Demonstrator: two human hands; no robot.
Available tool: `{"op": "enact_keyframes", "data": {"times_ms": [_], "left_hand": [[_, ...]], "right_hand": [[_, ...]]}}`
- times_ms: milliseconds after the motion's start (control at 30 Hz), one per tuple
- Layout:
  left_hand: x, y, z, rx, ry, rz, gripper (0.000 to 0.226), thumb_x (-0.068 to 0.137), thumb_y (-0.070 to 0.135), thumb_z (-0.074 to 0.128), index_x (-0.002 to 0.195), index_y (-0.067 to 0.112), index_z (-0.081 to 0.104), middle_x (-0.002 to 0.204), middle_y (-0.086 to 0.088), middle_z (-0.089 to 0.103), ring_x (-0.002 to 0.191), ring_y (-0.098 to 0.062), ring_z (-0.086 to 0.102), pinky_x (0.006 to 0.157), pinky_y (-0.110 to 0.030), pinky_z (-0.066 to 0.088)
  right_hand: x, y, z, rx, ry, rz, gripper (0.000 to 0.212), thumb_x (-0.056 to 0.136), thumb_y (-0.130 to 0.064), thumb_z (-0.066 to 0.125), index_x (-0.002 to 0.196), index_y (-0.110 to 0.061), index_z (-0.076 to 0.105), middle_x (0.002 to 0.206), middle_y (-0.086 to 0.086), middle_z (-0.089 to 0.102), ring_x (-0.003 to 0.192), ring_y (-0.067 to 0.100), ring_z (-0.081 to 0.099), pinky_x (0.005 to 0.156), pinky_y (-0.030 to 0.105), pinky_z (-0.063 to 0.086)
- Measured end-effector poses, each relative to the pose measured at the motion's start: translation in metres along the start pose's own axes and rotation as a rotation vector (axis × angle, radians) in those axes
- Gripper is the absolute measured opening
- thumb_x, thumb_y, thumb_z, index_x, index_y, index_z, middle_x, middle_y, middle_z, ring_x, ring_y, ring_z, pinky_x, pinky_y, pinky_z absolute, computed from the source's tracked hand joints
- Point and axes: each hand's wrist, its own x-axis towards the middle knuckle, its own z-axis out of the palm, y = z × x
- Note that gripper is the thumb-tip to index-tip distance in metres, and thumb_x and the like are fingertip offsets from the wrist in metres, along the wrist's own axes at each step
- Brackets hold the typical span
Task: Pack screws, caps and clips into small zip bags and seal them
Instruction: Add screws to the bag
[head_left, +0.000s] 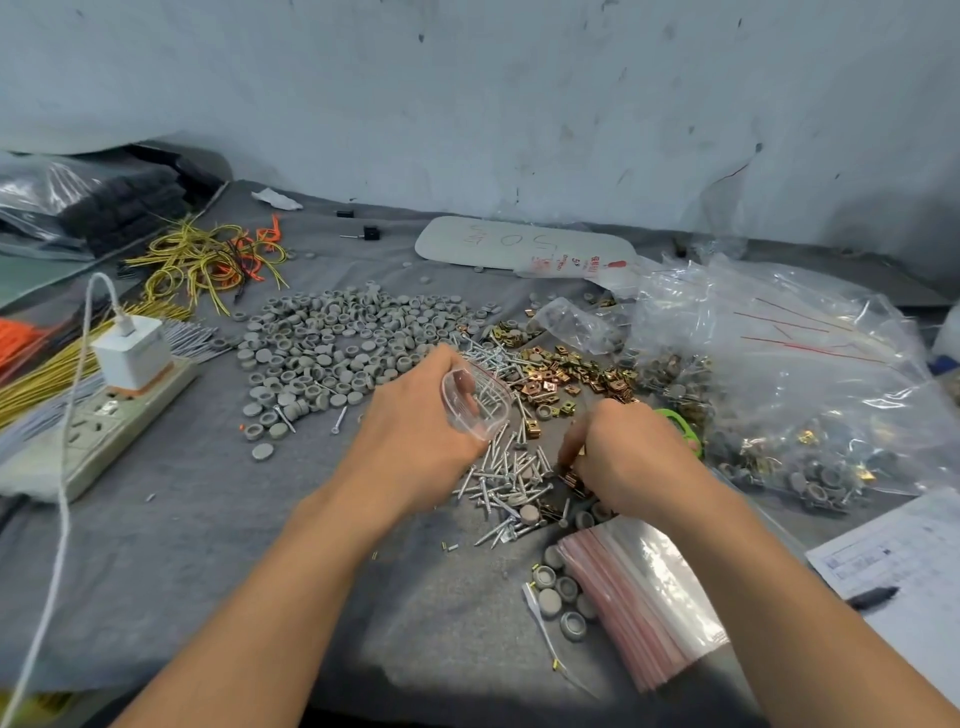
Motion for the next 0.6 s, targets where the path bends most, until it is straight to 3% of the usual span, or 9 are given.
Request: {"op": "enact_keyframes", "data": {"times_ms": [133, 267, 367, 467, 600], "left_hand": [[0.0, 0.002, 0.003, 0.007, -0.027, -0.005, 0.037, 0.078, 0.036, 0.084, 0.093, 0.039, 0.05, 0.092, 0.016, 0.067, 0.079, 0.001, 0.061, 0.058, -0.017, 0.039], [-0.001, 0.003, 0.003, 0.023, -0.042, -0.004, 0.036, 0.079, 0.032, 0.083, 0.093, 0.038, 0.05, 0.094, 0.014, 0.067, 0.079, -0.002, 0.062, 0.057, -0.017, 0.039], [-0.001, 0.005, 0.005, 0.048, -0.057, -0.005, 0.037, 0.08, 0.034, 0.084, 0.095, 0.038, 0.05, 0.095, 0.014, 0.067, 0.076, -0.002, 0.063, 0.053, -0.013, 0.037], [-0.002, 0.006, 0.006, 0.072, -0.062, -0.009, 0.038, 0.082, 0.034, 0.083, 0.098, 0.04, 0.049, 0.094, 0.014, 0.066, 0.074, 0.0, 0.061, 0.049, -0.012, 0.036], [-0.002, 0.006, 0.007, 0.065, -0.065, -0.001, 0.037, 0.083, 0.032, 0.084, 0.098, 0.038, 0.051, 0.091, 0.014, 0.067, 0.072, -0.001, 0.062, 0.049, -0.012, 0.043]], "right_hand": [[0.0, 0.0, -0.001, 0.062, -0.011, 0.0, 0.021, 0.092, -0.018, 0.06, 0.093, -0.024, 0.081, 0.091, 0.005, 0.075, 0.083, 0.029, 0.07, 0.077, 0.042, 0.061], [-0.005, -0.007, -0.001, 0.015, -0.002, 0.011, 0.02, 0.091, -0.038, 0.07, 0.093, -0.019, 0.076, 0.085, 0.002, 0.073, 0.078, 0.025, 0.069, 0.076, 0.04, 0.061], [-0.007, -0.017, 0.0, -0.062, 0.031, 0.034, 0.009, 0.089, -0.025, 0.066, 0.086, -0.017, 0.065, 0.074, 0.001, 0.061, 0.068, 0.025, 0.06, 0.06, 0.032, 0.049], [-0.008, -0.023, 0.002, -0.043, 0.041, 0.071, 0.02, 0.084, -0.014, 0.061, 0.07, -0.015, 0.047, 0.066, 0.002, 0.049, 0.056, 0.02, 0.045, 0.049, 0.029, 0.031], [-0.01, -0.024, -0.001, 0.0, 0.005, 0.045, 0.01, 0.082, -0.016, 0.06, 0.073, -0.016, 0.055, 0.068, 0.001, 0.056, 0.059, 0.021, 0.052, 0.051, 0.029, 0.037]]}}
